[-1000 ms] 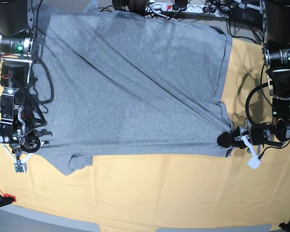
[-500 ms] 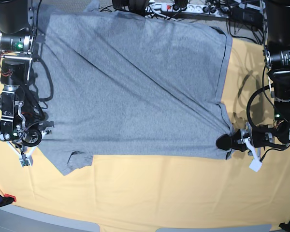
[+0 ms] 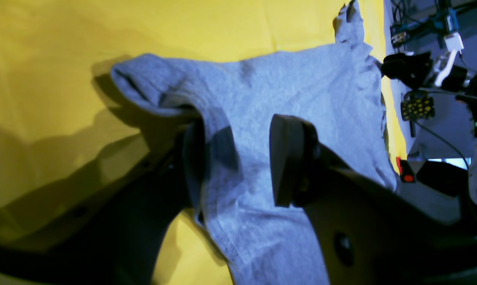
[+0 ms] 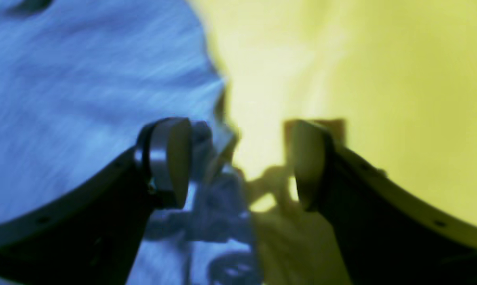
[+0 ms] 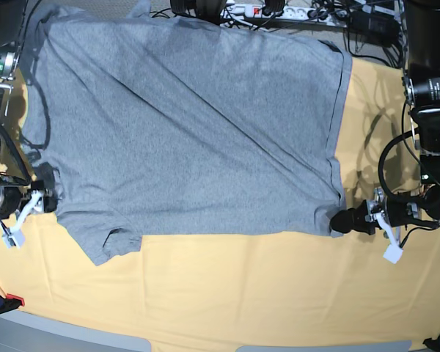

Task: Layout the t-shirt on the table in an organized manner, then fold the t-shirt properly
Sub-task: 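Pull both hem corners outward with both grippers to straighten the hem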

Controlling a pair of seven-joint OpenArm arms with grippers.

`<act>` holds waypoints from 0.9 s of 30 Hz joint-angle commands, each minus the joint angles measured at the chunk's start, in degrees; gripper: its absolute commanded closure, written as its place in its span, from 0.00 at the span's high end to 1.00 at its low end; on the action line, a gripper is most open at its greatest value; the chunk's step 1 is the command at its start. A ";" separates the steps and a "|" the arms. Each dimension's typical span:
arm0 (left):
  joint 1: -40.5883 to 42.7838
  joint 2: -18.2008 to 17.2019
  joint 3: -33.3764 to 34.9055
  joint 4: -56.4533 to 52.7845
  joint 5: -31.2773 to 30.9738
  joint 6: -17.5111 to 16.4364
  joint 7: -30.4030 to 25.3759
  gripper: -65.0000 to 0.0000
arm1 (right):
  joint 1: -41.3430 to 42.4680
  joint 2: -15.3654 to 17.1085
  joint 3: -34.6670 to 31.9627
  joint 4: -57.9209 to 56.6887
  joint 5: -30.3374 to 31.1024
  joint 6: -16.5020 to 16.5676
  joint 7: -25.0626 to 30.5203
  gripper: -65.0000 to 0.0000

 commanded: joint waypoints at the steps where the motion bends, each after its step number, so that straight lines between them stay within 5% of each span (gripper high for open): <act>1: -2.05 -0.76 -0.26 0.79 -1.57 -0.43 -0.68 0.44 | 1.11 1.88 1.53 0.90 2.97 2.40 -0.52 0.64; 3: -2.05 -0.81 -0.26 0.79 -1.57 -0.43 -0.68 0.44 | -0.50 2.12 3.21 0.90 6.91 6.38 -4.17 0.64; 5: -2.08 -0.96 -0.26 0.79 -1.57 -0.43 -0.68 0.44 | -2.60 2.12 4.11 0.90 9.16 6.66 -5.16 0.64; 13: -2.08 -1.09 -0.26 0.79 -1.55 -0.43 -1.05 0.44 | -10.03 2.08 4.55 0.90 8.87 6.66 3.65 0.64; 19: -2.08 -1.44 -0.26 0.79 -1.57 -0.43 -1.07 0.44 | -10.88 1.31 4.57 0.90 -1.68 -1.49 9.07 0.64; 24: -2.08 -1.62 -0.26 0.79 -1.62 -0.43 -1.14 0.44 | -10.91 0.31 4.57 0.90 -1.44 -0.92 8.39 0.64; 27: -2.05 -1.81 -0.26 0.79 -1.55 -0.43 -1.92 0.44 | -10.91 -0.72 4.57 0.79 -1.70 0.11 8.28 0.52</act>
